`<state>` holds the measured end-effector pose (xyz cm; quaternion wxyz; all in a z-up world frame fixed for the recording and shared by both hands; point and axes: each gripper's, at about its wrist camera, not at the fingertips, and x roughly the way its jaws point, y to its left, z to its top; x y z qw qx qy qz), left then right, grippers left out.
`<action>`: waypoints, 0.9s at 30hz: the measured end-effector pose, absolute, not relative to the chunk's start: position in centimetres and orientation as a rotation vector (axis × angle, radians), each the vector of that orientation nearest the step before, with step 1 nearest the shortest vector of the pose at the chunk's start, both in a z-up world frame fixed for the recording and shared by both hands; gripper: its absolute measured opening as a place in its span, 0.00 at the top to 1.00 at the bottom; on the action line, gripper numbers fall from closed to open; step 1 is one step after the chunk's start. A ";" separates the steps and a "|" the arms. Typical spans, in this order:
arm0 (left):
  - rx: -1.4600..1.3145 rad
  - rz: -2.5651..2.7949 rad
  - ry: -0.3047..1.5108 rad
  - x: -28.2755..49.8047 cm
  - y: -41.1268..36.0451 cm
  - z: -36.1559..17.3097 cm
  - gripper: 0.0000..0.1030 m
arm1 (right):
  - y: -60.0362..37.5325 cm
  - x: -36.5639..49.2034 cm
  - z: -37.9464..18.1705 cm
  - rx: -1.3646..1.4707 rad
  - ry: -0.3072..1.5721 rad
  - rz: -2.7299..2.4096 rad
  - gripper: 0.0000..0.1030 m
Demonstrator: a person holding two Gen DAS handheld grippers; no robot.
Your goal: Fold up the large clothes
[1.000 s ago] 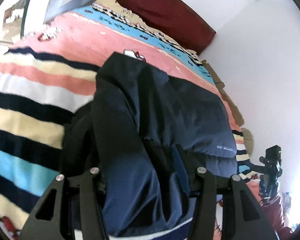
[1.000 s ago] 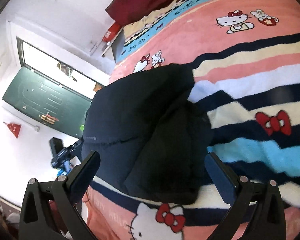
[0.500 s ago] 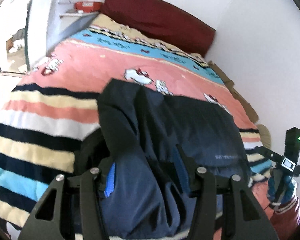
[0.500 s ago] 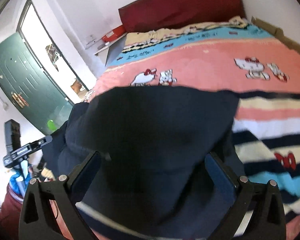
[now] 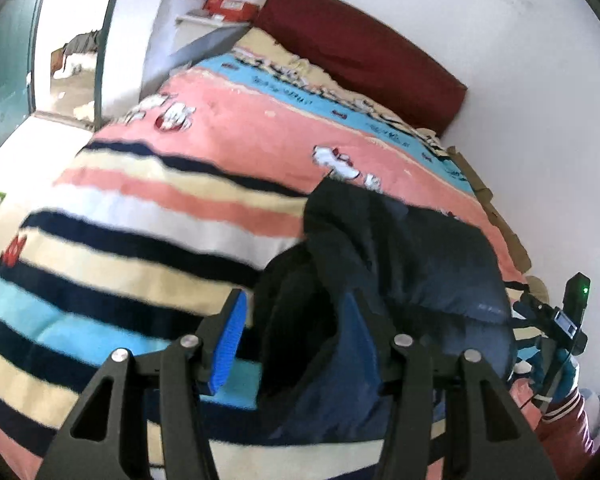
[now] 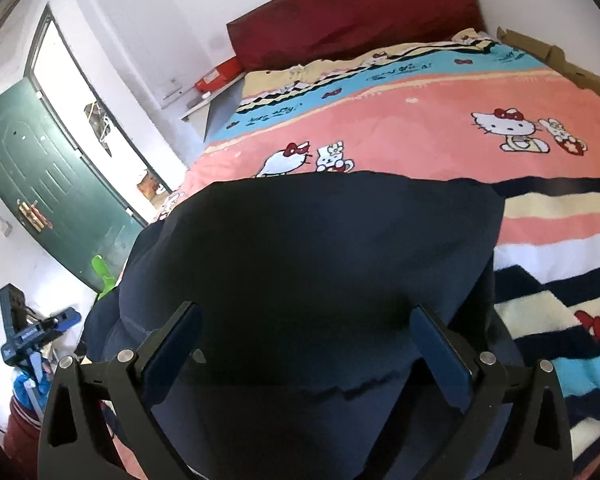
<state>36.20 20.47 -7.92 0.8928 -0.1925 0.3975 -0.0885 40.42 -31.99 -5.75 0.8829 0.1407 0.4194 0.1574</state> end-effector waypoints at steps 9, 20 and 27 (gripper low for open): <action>-0.279 -0.350 0.820 45.7 6.6 -6.6 0.52 | -27.9 43.1 -4.4 0.173 0.831 0.275 0.00; -0.160 -0.132 0.930 55.9 3.2 -13.7 0.51 | -22.3 50.6 -8.6 0.018 0.852 0.250 0.01; -0.292 -0.152 0.960 56.5 7.1 -16.3 0.51 | -26.6 53.0 -10.0 0.188 0.847 0.269 0.00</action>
